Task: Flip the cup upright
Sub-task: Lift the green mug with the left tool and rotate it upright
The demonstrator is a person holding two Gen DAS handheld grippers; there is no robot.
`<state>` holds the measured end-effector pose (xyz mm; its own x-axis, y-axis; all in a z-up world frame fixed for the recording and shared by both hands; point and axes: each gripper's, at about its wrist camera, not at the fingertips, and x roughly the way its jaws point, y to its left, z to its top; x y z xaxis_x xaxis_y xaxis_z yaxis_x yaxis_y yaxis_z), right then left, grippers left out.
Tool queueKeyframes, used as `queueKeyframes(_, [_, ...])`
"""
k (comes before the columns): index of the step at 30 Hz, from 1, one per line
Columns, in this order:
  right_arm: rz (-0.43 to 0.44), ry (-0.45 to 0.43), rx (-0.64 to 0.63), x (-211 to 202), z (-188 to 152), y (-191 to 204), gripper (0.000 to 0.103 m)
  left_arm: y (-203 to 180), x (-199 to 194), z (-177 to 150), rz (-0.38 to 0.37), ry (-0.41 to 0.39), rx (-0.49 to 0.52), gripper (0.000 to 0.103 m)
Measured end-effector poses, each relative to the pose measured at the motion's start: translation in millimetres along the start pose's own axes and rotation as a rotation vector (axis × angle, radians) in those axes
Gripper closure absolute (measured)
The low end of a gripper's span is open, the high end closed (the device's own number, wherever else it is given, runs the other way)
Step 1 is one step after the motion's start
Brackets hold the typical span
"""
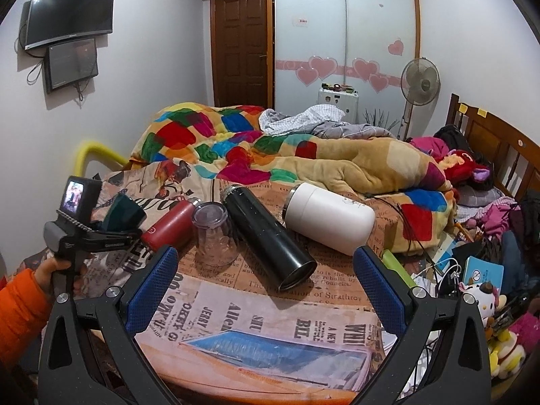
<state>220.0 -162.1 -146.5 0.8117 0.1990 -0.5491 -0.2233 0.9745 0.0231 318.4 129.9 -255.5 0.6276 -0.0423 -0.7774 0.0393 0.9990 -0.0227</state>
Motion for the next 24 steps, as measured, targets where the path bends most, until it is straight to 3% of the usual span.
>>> queueKeyframes(5, [0.009,-0.02,0.001,-11.6,-1.0,0.8,0.0,-28.9,-56.7,6.5,0.008,-0.082,0.089,0.038])
queueKeyframes(13, [0.01,-0.054,0.005,-32.0,-4.4,-1.1,0.0,-94.9,-121.5,8.9,-0.098,-0.152,0.165,0.038])
queueKeyframes(18, [0.002,-0.063,0.014,-41.6,-9.5,-8.8,0.0,-142.3,-124.0,0.7,-0.17,-0.139,0.194,0.038])
queueKeyframes(24, [-0.011,-0.046,0.028,-43.0,-20.5,-21.9,0.0,-186.4,-94.6,-20.7,-0.225,-0.055,0.193,0.038])
